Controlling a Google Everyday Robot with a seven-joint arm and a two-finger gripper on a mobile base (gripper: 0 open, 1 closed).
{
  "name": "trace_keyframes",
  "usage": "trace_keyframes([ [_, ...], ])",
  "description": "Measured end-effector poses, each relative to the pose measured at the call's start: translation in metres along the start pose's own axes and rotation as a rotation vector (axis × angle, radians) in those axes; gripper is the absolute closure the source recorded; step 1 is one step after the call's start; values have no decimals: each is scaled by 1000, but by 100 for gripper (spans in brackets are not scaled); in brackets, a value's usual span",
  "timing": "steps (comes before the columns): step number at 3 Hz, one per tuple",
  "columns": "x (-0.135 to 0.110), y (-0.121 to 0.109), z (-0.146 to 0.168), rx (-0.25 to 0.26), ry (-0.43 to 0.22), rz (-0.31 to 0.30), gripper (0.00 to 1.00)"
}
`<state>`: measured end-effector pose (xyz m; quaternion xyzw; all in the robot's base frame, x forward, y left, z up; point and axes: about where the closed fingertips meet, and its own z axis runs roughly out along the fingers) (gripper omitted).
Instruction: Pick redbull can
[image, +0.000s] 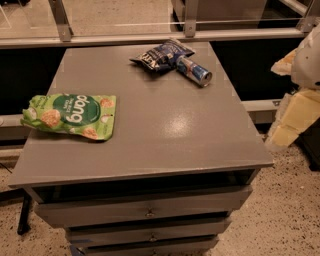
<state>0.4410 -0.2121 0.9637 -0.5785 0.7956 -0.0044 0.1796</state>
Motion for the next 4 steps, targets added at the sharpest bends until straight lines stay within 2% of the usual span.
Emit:
trace_keyframes([
  [1, -9, -2, 36, -26, -114, 130, 0],
  [2, -23, -24, 76, -20, -268, 260, 0],
  [3, -53, -58, 102, 8, -442, 334, 0],
  [4, -96, -90, 122, 35, -611, 352, 0],
])
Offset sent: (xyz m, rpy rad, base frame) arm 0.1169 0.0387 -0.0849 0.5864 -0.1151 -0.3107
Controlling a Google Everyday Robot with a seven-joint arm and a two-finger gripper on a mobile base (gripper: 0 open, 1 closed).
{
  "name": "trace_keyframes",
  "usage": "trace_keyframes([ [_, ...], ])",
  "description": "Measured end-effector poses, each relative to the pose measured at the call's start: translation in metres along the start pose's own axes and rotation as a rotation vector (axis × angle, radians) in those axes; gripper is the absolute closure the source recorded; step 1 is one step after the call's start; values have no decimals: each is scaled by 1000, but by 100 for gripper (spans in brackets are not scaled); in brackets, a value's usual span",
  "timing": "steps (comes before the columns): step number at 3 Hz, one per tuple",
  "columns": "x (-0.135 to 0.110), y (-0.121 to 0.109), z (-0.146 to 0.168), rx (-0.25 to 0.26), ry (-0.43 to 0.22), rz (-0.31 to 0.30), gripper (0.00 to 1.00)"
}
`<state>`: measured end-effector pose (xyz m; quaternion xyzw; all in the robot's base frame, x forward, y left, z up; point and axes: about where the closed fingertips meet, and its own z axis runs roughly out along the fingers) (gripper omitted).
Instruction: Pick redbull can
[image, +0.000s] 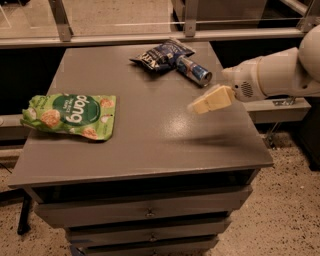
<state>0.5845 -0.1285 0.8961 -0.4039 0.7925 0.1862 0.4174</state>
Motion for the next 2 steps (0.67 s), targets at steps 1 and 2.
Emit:
trace_keyframes([
  [1, -21, -15, 41, -1, -102, -39, 0],
  [2, -29, -35, 74, 9, -148, -90, 0],
])
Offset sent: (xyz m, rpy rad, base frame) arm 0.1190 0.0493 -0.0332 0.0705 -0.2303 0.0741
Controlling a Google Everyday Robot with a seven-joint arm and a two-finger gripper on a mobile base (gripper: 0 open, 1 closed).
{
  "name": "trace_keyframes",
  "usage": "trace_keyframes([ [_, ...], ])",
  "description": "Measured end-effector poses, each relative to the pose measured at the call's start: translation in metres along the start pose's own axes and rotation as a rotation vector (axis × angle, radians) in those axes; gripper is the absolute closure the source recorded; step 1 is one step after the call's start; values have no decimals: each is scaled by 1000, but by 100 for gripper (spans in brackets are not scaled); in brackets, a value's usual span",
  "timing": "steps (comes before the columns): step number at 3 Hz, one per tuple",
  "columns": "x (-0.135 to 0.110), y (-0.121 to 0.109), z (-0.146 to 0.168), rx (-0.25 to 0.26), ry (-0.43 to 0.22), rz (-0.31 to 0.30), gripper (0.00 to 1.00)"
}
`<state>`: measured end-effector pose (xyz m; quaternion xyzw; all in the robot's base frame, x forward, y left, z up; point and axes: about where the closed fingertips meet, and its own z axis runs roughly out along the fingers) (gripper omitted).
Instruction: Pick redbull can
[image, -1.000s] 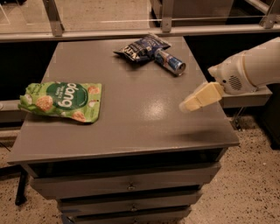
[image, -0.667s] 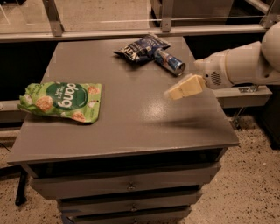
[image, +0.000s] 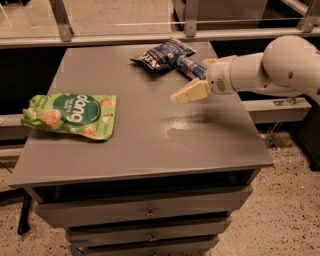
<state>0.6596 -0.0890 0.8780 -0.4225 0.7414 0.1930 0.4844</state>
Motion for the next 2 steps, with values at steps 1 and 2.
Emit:
trace_keyframes([
  [1, 7, -23, 18, 22, -1, -56, 0],
  [2, 15, -45, 26, 46, 13, -111, 0],
])
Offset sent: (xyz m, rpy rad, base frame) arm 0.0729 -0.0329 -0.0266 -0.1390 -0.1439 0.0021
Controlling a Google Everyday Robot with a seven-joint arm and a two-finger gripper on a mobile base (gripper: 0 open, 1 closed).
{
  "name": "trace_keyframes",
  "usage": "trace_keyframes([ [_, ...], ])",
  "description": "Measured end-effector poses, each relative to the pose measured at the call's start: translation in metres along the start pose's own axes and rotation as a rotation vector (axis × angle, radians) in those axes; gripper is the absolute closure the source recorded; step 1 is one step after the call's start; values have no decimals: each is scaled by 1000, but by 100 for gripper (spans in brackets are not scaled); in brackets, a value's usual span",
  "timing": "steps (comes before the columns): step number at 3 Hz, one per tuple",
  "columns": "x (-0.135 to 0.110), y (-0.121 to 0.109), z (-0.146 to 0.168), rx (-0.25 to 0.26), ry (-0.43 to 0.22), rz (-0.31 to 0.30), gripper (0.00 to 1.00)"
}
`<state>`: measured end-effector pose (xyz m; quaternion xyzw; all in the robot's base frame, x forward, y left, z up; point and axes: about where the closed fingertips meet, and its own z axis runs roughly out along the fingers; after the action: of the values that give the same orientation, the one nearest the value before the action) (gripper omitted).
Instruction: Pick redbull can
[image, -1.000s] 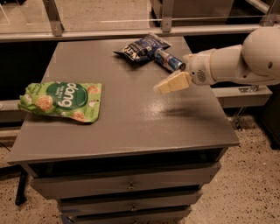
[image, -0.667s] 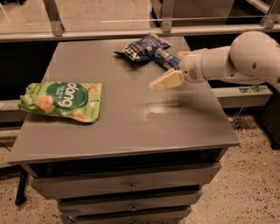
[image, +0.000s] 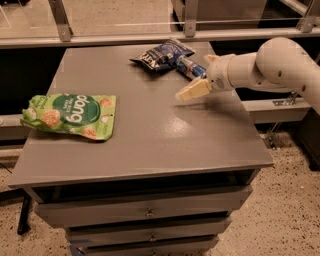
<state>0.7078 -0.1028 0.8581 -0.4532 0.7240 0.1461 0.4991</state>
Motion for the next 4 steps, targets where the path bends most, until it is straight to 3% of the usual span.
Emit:
trace_keyframes([
  [2, 17, -21, 12, 11, 29, -20, 0],
  [3, 27, -32, 12, 15, 47, 6, 16],
  [4, 32, -39, 9, 13, 56, 19, 40],
])
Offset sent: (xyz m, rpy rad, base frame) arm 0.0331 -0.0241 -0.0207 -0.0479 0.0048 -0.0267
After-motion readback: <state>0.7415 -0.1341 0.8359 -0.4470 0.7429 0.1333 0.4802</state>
